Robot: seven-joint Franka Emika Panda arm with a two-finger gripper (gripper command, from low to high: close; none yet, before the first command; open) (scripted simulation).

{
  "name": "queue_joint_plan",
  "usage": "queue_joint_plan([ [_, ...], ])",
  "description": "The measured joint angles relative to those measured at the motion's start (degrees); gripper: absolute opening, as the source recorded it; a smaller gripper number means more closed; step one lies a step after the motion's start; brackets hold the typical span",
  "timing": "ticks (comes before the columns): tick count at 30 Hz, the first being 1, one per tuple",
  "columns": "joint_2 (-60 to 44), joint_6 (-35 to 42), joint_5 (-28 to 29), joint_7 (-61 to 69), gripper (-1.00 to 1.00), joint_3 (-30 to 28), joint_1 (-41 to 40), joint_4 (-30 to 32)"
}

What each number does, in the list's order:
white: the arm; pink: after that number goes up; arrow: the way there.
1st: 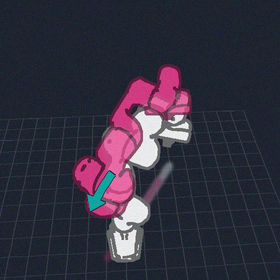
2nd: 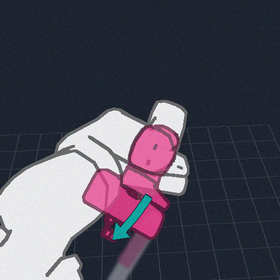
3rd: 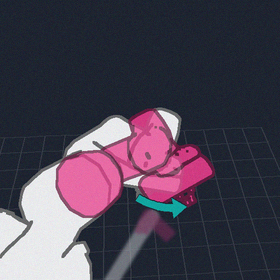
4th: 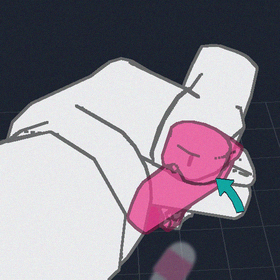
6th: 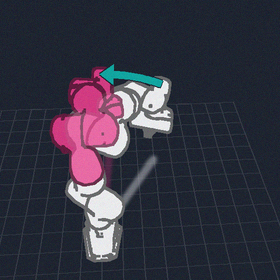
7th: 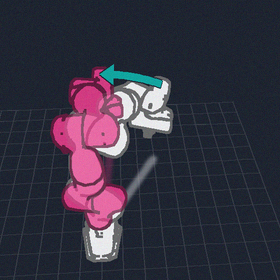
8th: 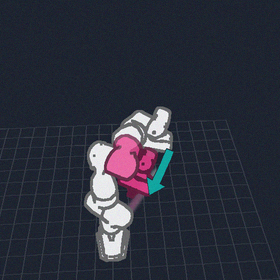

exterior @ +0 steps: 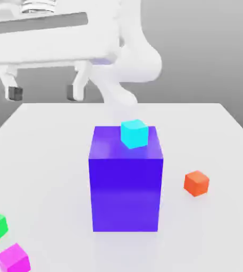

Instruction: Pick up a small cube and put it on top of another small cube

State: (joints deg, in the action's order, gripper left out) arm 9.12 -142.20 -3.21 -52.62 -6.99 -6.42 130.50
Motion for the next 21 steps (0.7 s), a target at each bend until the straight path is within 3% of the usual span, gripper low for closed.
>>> queue_joint_plan([
  [14,-29.2,-8.1,-4.9,-3.7,0.0,-3.8,-6.9,-1.1],
  [18,-37.6,-13.6,-7.2,-2.5,0.0,-2.0,-8.8,-2.6],
  [19,-39.4,-15.0,-7.8,-2.1,-1.0,-1.5,-9.3,-3.0],
  [21,-39.4,-15.0,-7.8,-2.1,-1.0,-1.5,-9.3,-3.0],
])
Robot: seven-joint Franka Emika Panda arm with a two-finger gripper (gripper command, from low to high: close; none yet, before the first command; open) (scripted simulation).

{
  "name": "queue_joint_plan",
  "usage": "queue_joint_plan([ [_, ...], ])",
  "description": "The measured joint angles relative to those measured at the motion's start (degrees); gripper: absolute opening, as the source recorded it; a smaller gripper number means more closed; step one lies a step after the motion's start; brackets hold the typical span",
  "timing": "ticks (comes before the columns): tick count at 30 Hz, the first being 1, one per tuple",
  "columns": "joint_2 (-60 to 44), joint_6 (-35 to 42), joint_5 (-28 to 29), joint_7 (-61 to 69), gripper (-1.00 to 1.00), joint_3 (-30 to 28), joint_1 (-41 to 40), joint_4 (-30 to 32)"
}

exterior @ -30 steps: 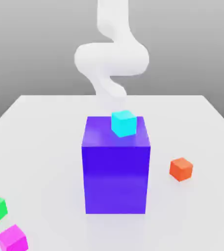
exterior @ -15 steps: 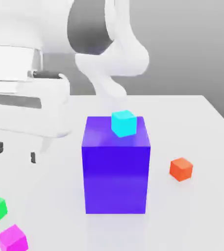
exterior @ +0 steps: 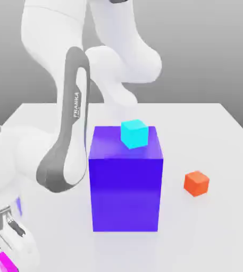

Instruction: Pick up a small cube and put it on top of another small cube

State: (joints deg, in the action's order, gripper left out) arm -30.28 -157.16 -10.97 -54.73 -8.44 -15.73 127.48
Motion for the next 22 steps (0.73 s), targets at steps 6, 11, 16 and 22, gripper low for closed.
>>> queue_joint_plan([
  [6,1.0,0.7,0.4,-0.3,-1.0,-0.2,0.1,0.2],
  [11,10.6,6.9,3.0,-2.8,-1.0,-4.2,0.0,3.7],
  [16,16.6,7.9,2.7,-4.4,-1.0,-9.5,-4.5,8.9],
  [22,10.3,2.2,-1.7,-1.3,1.0,-7.2,-6.7,8.8],
])
